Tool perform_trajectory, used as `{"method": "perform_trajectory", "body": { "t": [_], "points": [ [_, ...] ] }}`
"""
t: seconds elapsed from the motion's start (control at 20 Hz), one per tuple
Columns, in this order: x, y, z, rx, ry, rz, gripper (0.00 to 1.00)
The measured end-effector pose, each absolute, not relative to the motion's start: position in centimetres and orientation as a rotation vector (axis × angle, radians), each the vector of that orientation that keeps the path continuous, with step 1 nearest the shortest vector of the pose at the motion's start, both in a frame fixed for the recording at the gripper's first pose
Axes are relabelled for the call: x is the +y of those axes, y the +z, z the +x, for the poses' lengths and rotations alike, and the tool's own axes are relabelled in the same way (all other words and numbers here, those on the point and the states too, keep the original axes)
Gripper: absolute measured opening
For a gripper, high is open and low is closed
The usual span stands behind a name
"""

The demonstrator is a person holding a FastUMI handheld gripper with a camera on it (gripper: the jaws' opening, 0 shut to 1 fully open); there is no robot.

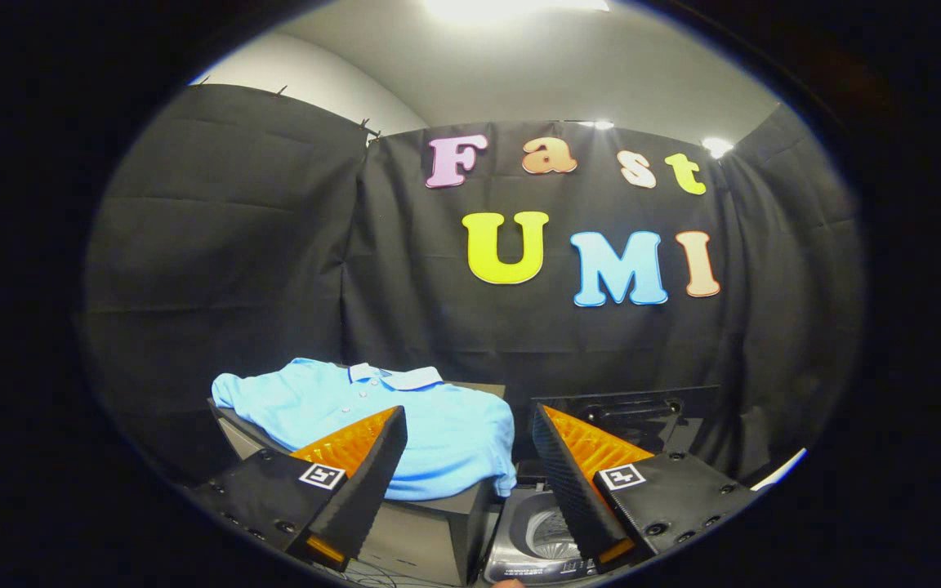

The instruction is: Put the clothes into the washing machine and then close the washing machine lid.

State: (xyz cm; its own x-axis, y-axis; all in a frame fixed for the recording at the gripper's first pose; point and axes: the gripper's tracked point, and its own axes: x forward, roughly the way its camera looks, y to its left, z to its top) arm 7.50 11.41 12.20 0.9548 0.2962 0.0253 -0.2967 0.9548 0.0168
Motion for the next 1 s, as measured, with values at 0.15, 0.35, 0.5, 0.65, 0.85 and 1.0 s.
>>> {"method": "perform_trajectory", "body": {
  "t": [0.15, 0.35, 0.5, 0.65, 0.85, 1.0],
  "points": [
    [13.3, 12.7, 8.3, -0.012, 0.331, -0.003, 0.97],
    [16.1, 12.9, 9.4, 0.015, 0.386, -0.012, 0.97],
    [18.4, 13.1, 10.2, 0.046, 0.436, -0.025, 0.97],
    [20.9, 13.0, 11.4, 0.076, 0.479, -0.026, 0.97],
    [23.9, 12.3, 13.0, 0.143, 0.512, -0.004, 0.97],
    [25.8, 12.2, 14.0, 0.177, 0.533, -0.010, 0.97]
  ]
}}
